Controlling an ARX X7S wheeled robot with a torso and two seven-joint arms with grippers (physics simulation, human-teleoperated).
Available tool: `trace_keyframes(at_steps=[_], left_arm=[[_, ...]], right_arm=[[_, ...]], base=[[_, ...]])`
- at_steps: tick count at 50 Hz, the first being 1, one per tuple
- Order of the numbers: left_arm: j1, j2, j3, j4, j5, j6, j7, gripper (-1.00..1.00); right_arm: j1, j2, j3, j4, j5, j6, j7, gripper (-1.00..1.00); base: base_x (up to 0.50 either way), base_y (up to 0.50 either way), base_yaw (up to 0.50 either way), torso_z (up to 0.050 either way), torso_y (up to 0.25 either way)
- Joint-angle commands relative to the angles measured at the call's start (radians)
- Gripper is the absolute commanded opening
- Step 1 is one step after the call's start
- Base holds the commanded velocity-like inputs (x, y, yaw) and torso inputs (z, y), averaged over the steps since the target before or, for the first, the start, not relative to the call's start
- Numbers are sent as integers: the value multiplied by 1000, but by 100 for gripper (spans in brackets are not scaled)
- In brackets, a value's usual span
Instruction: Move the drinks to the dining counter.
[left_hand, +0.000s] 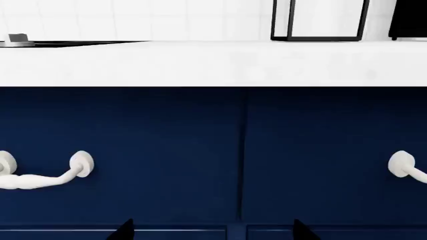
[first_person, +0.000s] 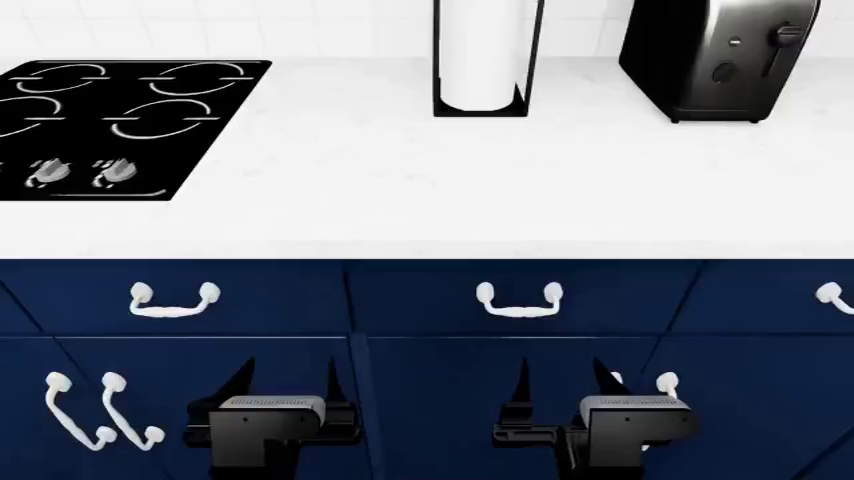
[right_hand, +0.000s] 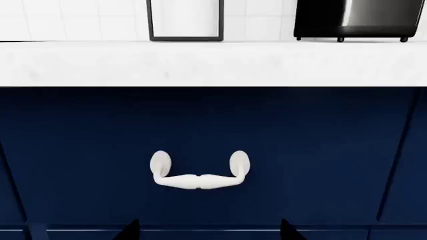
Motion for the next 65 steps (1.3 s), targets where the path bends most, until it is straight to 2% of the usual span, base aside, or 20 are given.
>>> trace_keyframes(at_steps=[1, 7, 29, 31, 32, 34, 35, 36, 38, 40, 42, 44, 45, 48, 50, 53, 61, 63, 65], left_arm=[[5, -16, 25, 15, -5, -2, -20, 100], [7, -37, 60, 18, 2, -2, -52, 100], [-11, -76, 111, -4, -22, -7, -89, 100], [2, -86, 127, 9, 7, 25, -100, 100], [20, -86, 127, 30, 25, 51, -120, 100], [36, -94, 126, 99, 88, 9, -164, 100], [63, -105, 112, 179, 12, -4, -121, 100], [80, -110, 104, 230, 8, -29, -124, 100], [93, -112, 115, 289, 118, -40, -189, 100], [92, -103, 106, 345, 153, -24, -234, 100], [87, -95, 82, 357, 176, 53, -296, 100], [109, -120, 74, 410, 205, 105, -310, 100], [118, -124, 74, 431, 218, 88, -309, 100], [60, -127, 79, 458, 345, -94, -291, 100], [14, -129, 69, 520, 242, -150, -212, 100], [-121, -131, 78, 626, 229, -351, -120, 100], [-451, -152, 111, 720, 225, -658, 19, 100], [-557, -158, 122, 733, 237, -753, 51, 100], [-606, -156, 123, 741, 227, -801, 75, 100]], right_arm=[[-1, 17, -25, -1, 0, -11, 24, 100], [2, 46, -74, 1, 3, 4, 25, 100], [25, 70, -76, 19, 107, 13, 65, 100], [14, 71, -69, 4, 124, -7, 64, 100], [-4, 74, -69, -18, 120, -41, 66, 100], [-46, 88, -65, -96, 94, -66, 88, 100], [-78, 99, -53, -197, 83, -53, 105, 100], [-91, 105, -41, -277, 95, -35, 113, 100], [-125, 129, -52, -395, 37, -16, 127, 100], [-139, 132, -42, -476, 64, -4, 129, 100], [-145, 138, -48, -518, 69, 13, 126, 100], [-155, 142, -47, -545, 64, 13, 133, 100], [-158, 145, -49, -548, 65, 15, 131, 100], [-128, 153, -62, -577, 53, 72, 134, 100], [-78, 163, -61, -622, 68, 135, 126, 100], [58, 181, -64, -649, 79, 294, 115, 100], [423, 221, -53, -722, 167, 678, 68, 100], [581, 247, -100, -737, 159, 815, 55, 100], [662, 251, -111, -731, 166, 877, 48, 100]], base=[[0, 0, 0, 0, 0], [0, 0, 0, 0, 0], [0, -500, 0, 0, 0], [0, -500, 0, 0, 0], [0, -500, 0, 0, 0], [0, -500, 0, 0, 0], [0, -500, 0, 0, 0], [0, -500, 0, 0, 0], [0, -500, 0, 0, 0], [0, -500, 0, 0, 0], [0, -500, 0, 0, 0], [0, -500, 0, 0, 0], [0, -500, 0, 0, 0], [0, -500, 0, 0, 0], [0, -500, 0, 0, 0], [0, -500, 0, 0, 0], [0, -500, 0, 0, 0], [0, -500, 0, 0, 0], [0, -500, 0, 0, 0]])
